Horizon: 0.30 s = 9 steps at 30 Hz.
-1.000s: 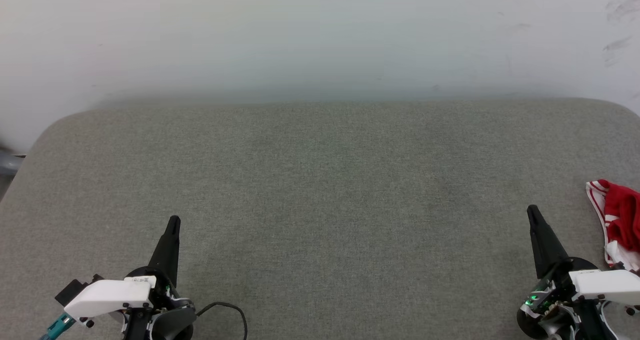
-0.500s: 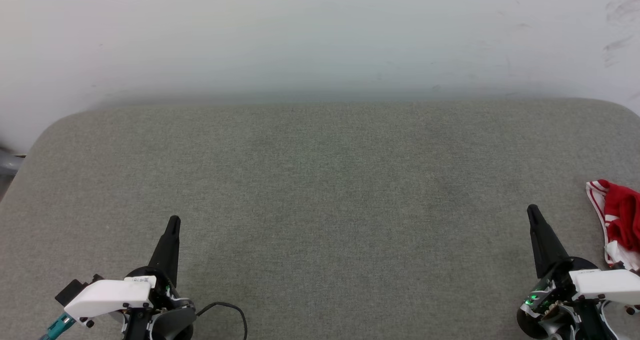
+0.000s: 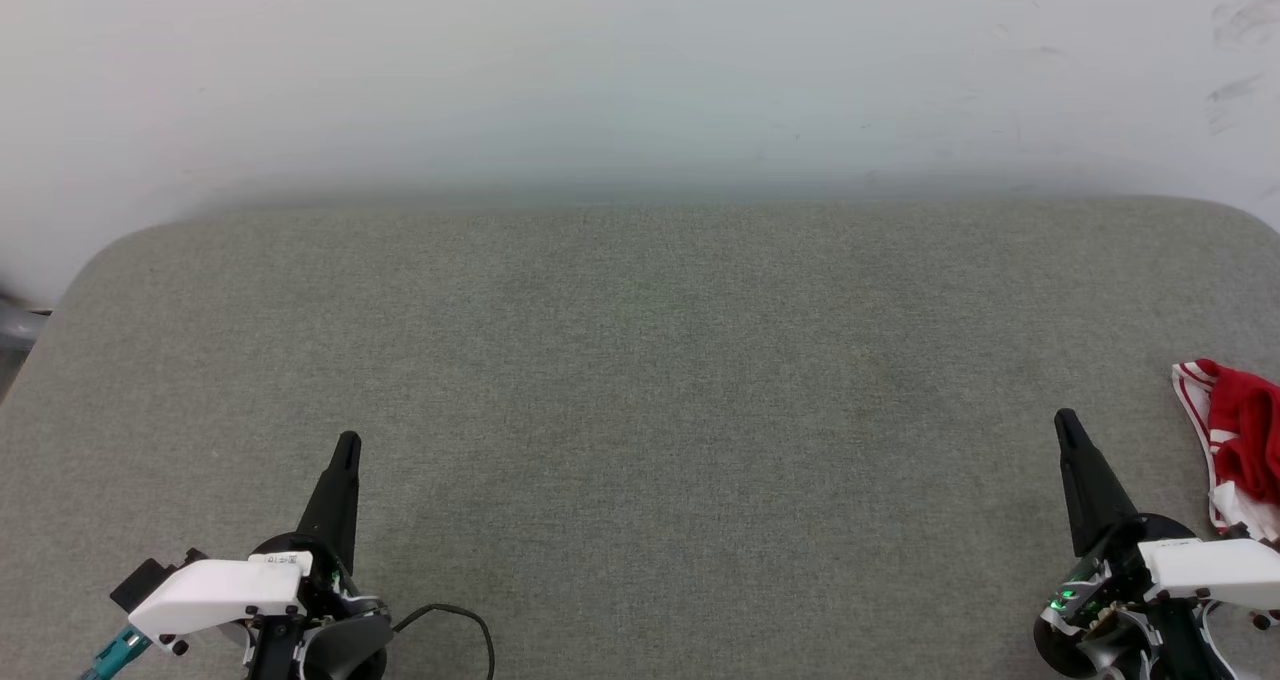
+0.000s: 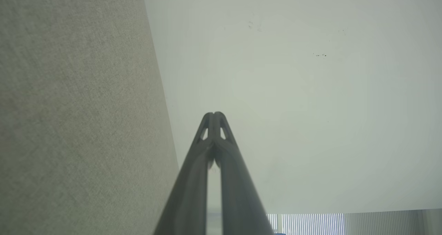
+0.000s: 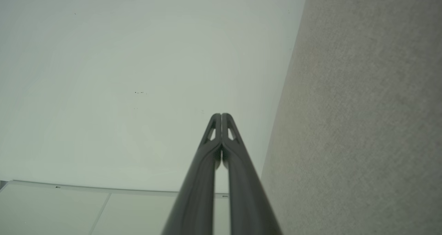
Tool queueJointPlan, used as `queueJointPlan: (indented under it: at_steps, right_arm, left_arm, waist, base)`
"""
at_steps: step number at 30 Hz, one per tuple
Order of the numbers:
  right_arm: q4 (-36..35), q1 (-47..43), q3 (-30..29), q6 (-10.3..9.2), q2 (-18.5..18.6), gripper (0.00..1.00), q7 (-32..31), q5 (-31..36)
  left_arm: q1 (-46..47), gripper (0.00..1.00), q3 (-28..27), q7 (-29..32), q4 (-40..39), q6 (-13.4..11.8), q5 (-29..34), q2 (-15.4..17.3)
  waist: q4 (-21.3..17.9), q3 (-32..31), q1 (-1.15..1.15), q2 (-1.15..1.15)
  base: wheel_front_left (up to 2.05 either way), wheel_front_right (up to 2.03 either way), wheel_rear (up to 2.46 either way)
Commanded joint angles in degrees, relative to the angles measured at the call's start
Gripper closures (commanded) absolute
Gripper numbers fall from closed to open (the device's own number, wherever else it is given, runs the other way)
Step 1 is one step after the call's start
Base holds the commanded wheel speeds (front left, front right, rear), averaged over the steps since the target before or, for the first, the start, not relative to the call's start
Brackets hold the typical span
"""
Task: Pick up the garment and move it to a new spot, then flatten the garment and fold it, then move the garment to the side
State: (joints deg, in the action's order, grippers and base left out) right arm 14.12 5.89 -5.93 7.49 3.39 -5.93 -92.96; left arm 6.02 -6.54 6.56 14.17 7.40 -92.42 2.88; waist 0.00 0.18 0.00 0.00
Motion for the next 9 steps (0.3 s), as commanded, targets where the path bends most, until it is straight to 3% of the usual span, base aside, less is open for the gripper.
queueJointPlan:
  at_steps: [1,9]
  right_arm:
    - [0.08,0.72,-0.07,0.00,-0.16,1.00,-0.26,0.21]
    - [0.08,0.73,-0.14,0.00,-0.21,1.00,-0.23,0.23]
  left_arm:
    - [0.48,1.00,-0.13,0.16,-0.20,0.17,0.01,-0.08]
    - [0.48,1.00,-0.13,0.16,-0.21,0.18,0.01,-0.08]
  waist:
    - [0.00,0.00,0.00,0.00]
    - [0.00,0.00,0.00,0.00]
  base:
    - [0.00,0.00,0.00]
    - [0.00,0.00,0.00]
